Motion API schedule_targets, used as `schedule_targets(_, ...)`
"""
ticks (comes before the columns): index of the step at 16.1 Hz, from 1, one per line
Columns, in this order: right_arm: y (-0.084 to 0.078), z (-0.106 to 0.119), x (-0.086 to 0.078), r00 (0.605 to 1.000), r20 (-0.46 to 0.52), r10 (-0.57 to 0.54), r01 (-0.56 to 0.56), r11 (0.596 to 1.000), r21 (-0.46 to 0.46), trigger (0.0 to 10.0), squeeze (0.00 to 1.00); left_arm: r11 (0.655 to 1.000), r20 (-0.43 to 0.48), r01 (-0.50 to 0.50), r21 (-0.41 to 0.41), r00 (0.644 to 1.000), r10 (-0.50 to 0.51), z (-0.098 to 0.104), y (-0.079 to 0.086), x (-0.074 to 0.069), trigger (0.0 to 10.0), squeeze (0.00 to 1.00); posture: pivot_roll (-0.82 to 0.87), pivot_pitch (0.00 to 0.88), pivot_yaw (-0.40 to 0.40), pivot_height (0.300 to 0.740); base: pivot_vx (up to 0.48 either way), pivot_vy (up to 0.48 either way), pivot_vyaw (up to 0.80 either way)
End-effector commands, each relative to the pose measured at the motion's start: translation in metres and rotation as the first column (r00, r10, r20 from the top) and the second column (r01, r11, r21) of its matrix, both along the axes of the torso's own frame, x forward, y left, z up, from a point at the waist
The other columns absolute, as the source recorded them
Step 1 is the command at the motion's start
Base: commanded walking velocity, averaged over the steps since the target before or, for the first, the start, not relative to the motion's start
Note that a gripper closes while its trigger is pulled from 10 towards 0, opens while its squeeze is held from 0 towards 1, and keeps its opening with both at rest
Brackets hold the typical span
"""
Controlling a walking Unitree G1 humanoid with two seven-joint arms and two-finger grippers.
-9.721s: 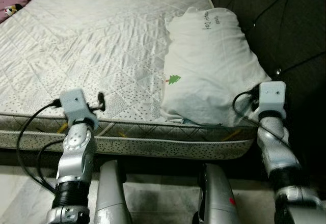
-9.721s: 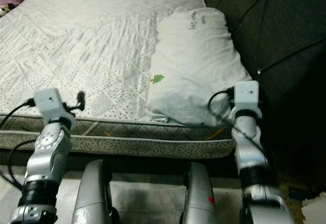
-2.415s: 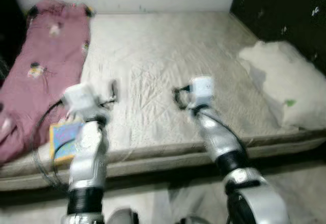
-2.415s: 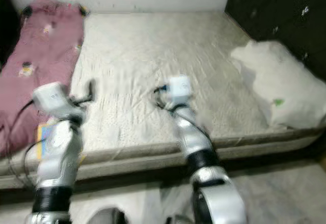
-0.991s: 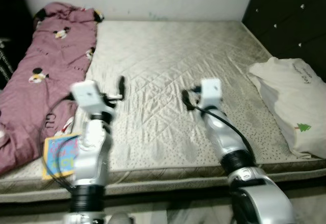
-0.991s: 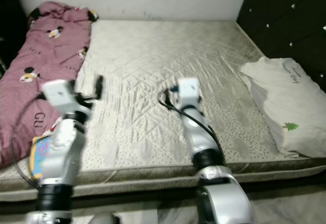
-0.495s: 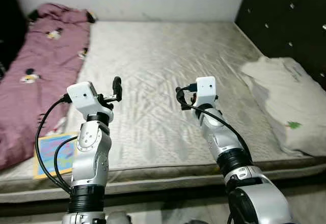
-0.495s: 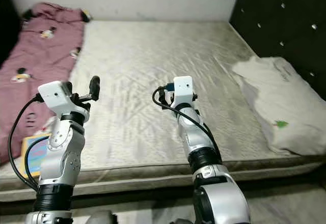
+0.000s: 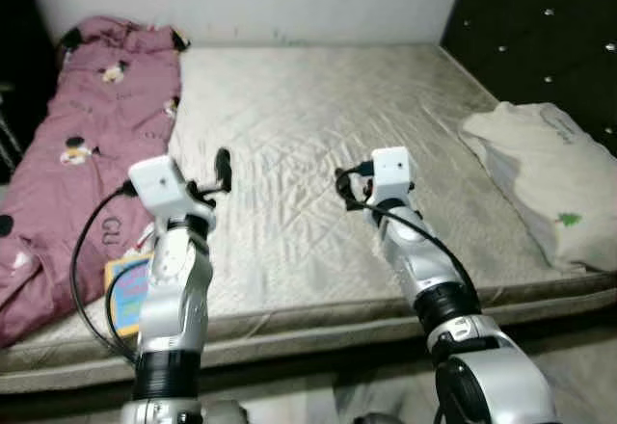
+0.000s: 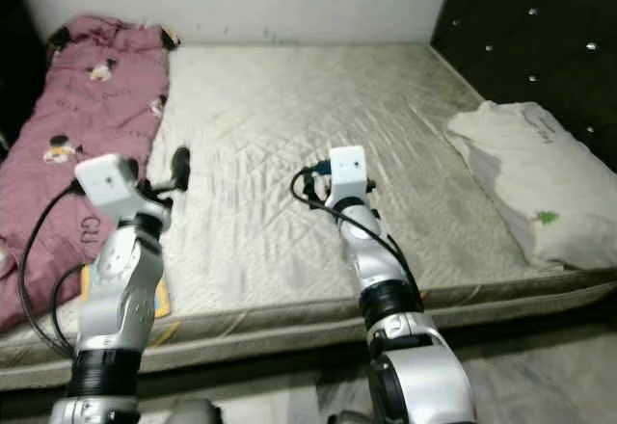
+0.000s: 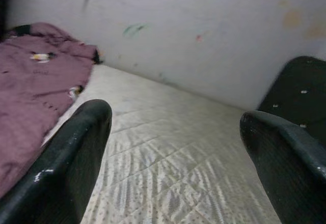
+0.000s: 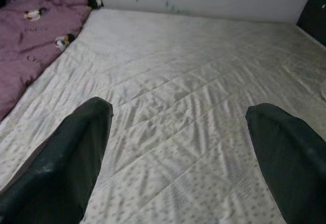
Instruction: Clean up the room
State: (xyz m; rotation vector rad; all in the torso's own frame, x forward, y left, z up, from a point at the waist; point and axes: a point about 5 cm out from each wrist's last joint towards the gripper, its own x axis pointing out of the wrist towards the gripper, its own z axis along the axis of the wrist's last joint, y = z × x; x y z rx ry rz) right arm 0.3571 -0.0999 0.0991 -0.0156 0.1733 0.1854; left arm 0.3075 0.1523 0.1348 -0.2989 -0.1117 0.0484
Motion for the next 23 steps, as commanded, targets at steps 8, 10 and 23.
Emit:
schedule_targets(8, 0.0120, 0.0048, 0.0023, 0.999, 0.005, 0.046, -0.046, 0.999, -0.001, 10.0, 0.00, 0.999, -0.007, -0.033, 0.006, 0.999, 0.033, -0.0005, 0.0078, 0.0003, 10.0, 0.00, 0.08, 0.000, -0.047, 0.740, 0.000, 0.480, 0.00)
schedule_targets(10, 0.0125, 0.0045, 0.0022, 0.999, 0.002, 0.049, -0.049, 0.999, -0.001, 10.0, 0.00, 0.999, -0.009, -0.034, 0.005, 0.999, 0.034, -0.0008, 0.0082, 0.0004, 10.0, 0.00, 0.08, 0.000, -0.047, 0.740, 0.000, 0.480, 0.00)
schedule_targets(23, 0.0132, 0.0060, 0.0040, 0.998, 0.005, 0.064, -0.064, 0.998, -0.009, 10.0, 0.00, 0.998, -0.030, -0.065, 0.006, 0.997, 0.065, -0.0036, 0.0123, 0.0017, 10.0, 0.00, 0.08, 0.000, -0.050, 0.740, 0.000, 0.480, 0.30)
